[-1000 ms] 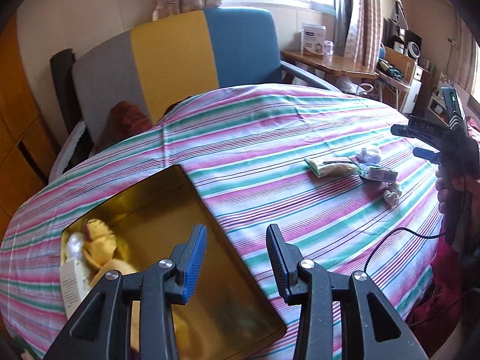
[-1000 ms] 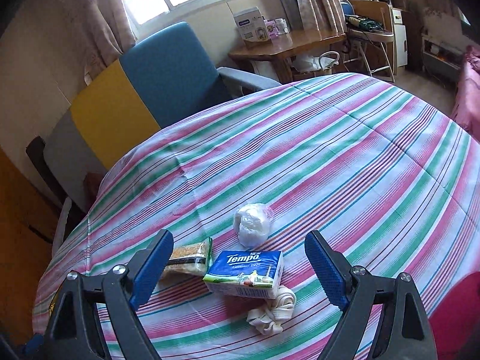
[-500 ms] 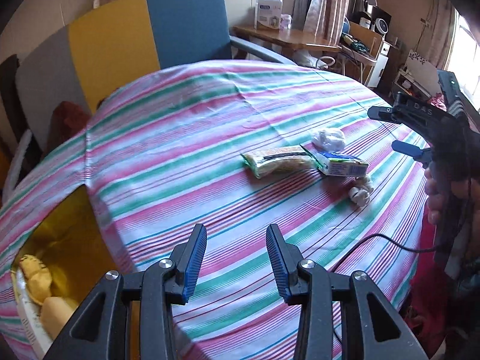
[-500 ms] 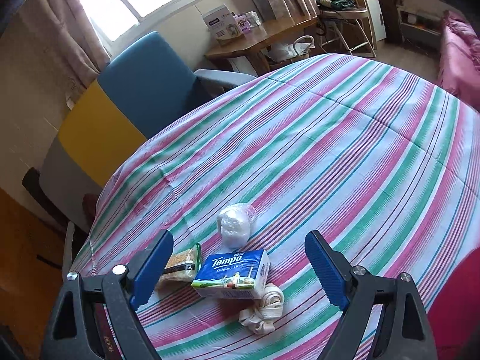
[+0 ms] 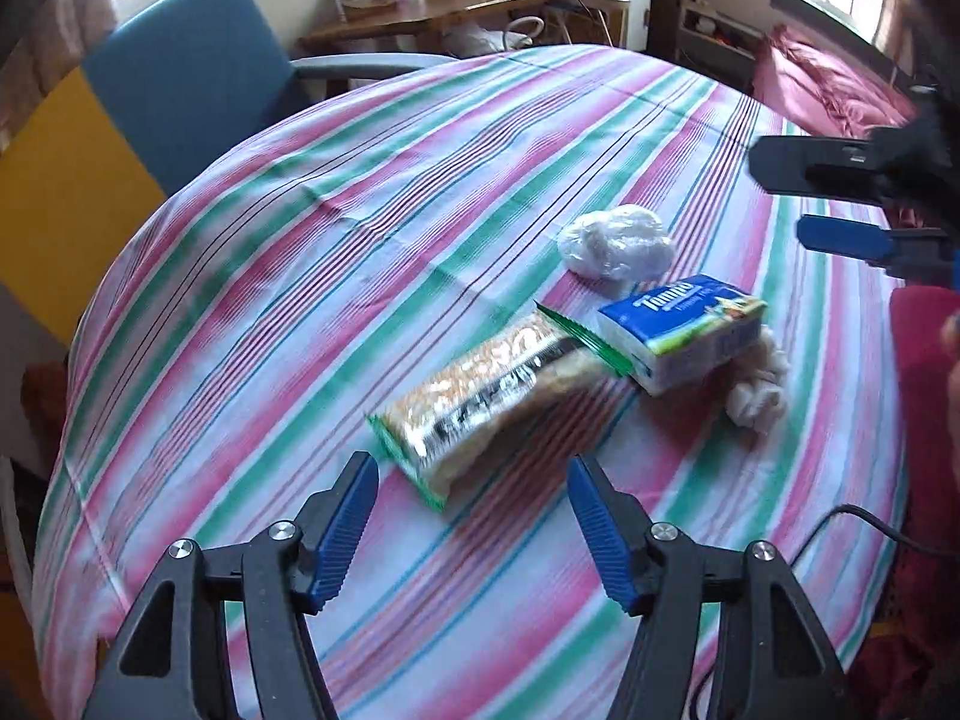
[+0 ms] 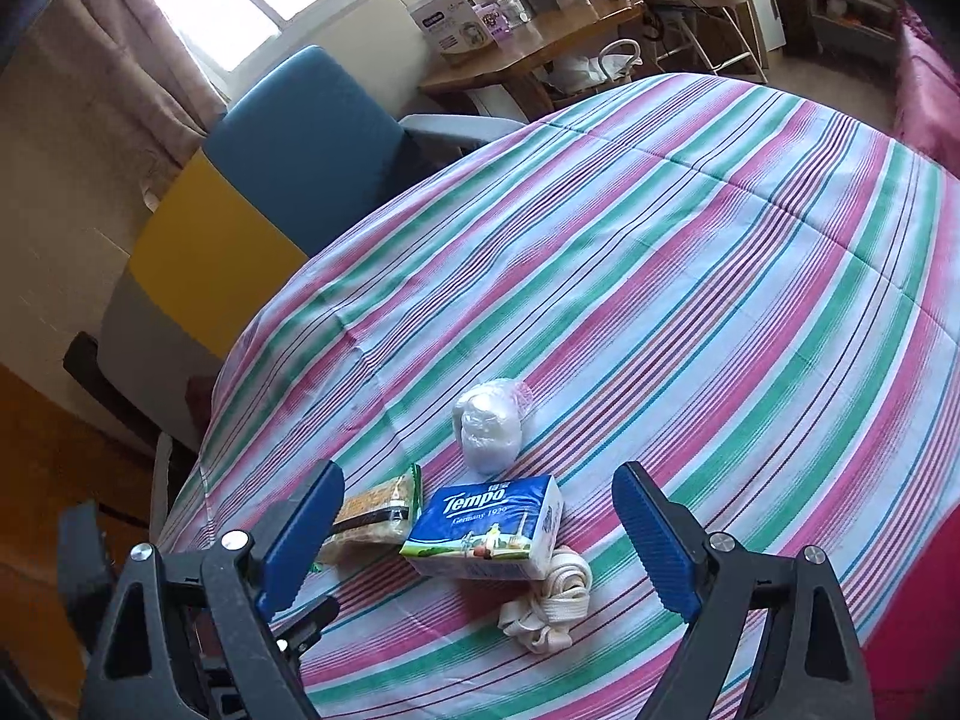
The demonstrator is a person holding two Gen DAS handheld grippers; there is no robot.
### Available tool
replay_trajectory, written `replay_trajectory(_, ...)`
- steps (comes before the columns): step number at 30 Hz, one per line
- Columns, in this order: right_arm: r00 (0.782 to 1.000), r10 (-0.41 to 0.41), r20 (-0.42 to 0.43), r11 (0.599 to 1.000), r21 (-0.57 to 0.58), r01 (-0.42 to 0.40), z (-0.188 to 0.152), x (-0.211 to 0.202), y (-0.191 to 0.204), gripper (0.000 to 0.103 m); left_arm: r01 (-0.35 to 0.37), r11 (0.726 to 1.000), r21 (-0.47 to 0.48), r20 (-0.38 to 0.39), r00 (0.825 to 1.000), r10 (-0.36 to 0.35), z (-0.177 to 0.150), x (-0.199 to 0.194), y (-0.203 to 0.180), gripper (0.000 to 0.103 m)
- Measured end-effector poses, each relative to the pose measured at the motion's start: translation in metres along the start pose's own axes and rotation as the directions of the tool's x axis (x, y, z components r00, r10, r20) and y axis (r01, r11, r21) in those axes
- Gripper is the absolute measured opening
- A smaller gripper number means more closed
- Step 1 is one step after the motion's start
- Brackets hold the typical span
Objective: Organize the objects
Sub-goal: 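Grasp the green-wrapped biscuit packet with the left tool, then carry the biscuit packet over the tray while the right tool grasps the white rope knot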
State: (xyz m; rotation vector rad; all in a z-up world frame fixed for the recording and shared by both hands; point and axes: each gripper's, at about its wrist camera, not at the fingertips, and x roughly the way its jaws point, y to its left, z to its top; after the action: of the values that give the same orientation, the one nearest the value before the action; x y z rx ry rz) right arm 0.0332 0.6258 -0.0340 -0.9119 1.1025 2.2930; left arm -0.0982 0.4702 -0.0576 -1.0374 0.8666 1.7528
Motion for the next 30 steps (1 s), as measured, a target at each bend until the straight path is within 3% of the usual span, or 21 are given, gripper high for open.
replay_trajectory(7,0.999,0.030,-0.027,0.999,0.031,-0.029,0.001,0.005,-0.006,0.092,0.081,0.995,0.060,-0.069,0.995,-0.077,0.026,0.038,0.005,0.067)
replay_trajectory(10,0.999,0.028,-0.022,0.999,0.039,-0.027,0.003,0.005,-0.008,0.092,0.129,0.991,0.031,-0.099,0.987,-0.125,0.032,0.053,0.007,0.066)
replay_trajectory(13,0.999,0.023,-0.025,0.998,0.056,-0.021,0.004,0.007,-0.012,0.092,0.150,0.988,-0.030,-0.077,0.985,-0.151,0.030,0.056,0.010,0.050)
replay_trajectory(14,0.999,0.021,-0.027,0.998,0.061,-0.019,0.004,0.008,-0.014,0.092,0.151,0.988,-0.041,-0.066,0.986,-0.154,0.028,0.054,0.010,0.040)
replay_trajectory(16,0.999,0.017,-0.029,0.998,0.064,-0.015,0.004,0.008,-0.015,0.092,0.171,0.982,-0.084,-0.050,0.983,-0.175,0.018,0.049,0.012,0.038)
replay_trajectory(22,0.999,-0.001,-0.034,0.998,0.062,0.003,0.004,0.010,-0.017,0.092,0.124,0.961,-0.246,-0.042,0.989,-0.138,-0.024,0.027,0.018,0.036)
replay_trajectory(25,0.999,0.002,-0.051,0.997,0.073,0.002,0.003,0.013,-0.019,0.092,0.118,0.937,-0.330,-0.029,0.991,-0.134,-0.046,0.011,0.020,0.036)
replay_trajectory(30,0.994,0.009,-0.108,0.997,0.076,-0.001,0.000,0.023,-0.021,0.092,0.122,0.914,-0.386,0.033,0.992,-0.119,-0.078,-0.027,0.019,0.036)
